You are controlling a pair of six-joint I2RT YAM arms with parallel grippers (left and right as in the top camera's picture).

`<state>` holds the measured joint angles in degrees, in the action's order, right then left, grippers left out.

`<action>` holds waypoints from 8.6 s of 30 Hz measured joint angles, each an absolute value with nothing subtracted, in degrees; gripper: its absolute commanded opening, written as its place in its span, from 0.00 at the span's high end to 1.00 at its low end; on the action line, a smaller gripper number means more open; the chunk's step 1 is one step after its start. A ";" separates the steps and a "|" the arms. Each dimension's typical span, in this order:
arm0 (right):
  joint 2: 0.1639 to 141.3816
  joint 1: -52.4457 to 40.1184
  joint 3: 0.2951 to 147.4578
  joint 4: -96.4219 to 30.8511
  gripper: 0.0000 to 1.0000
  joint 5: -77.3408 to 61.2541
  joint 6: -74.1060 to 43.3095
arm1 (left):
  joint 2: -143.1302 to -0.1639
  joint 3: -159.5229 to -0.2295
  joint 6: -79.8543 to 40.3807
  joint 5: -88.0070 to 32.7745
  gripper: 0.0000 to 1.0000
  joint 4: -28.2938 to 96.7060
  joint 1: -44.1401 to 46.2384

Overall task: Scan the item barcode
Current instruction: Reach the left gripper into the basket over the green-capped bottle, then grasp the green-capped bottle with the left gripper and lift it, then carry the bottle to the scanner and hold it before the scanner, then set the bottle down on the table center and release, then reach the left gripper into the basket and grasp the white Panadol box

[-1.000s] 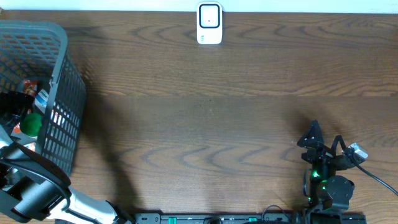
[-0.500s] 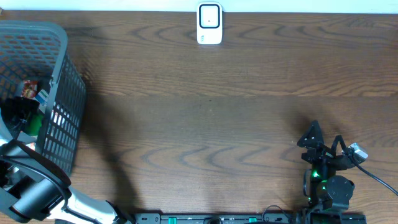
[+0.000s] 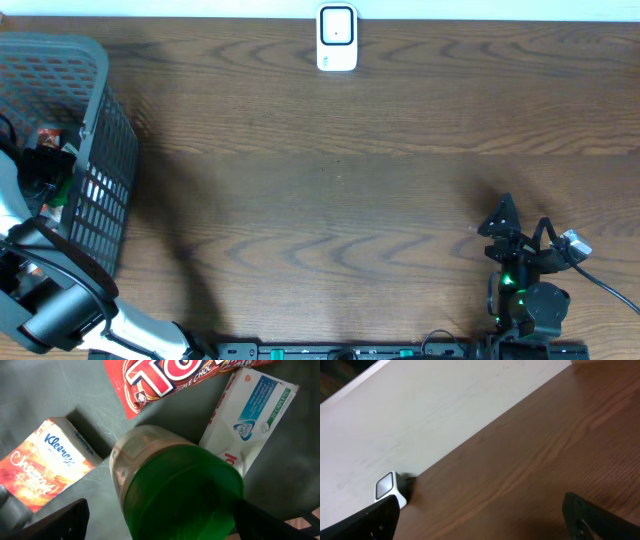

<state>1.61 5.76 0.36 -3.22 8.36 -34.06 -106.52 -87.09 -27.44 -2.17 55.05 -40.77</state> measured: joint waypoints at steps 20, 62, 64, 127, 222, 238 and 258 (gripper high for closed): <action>1.61 5.76 0.36 -3.22 0.01 8.36 -34.09 | -106.26 -87.02 -27.44 -2.07 0.08 56.27 -40.88; 1.61 5.76 0.36 -3.22 0.01 8.36 -34.06 | -110.63 -87.02 -30.00 1.74 0.18 53.82 -43.38; 1.61 5.76 0.36 -3.22 0.01 8.36 -34.06 | -111.87 -87.02 -30.06 1.69 0.30 53.84 -43.38; 1.61 5.76 0.36 -3.22 0.01 8.36 -34.06 | -114.56 -97.58 -16.71 -10.13 0.37 56.84 23.09; 1.61 5.76 0.36 -3.22 0.01 8.36 -34.06 | -125.73 -98.74 -19.62 -1.85 0.11 54.00 -32.25; 1.61 5.76 0.36 -3.22 0.01 8.36 -34.09 | -126.10 -99.79 -20.60 -1.21 0.43 57.63 -32.14; 1.61 5.76 0.36 -3.22 0.01 8.34 -34.09 | -93.56 -98.94 -20.71 4.60 0.03 60.80 -32.21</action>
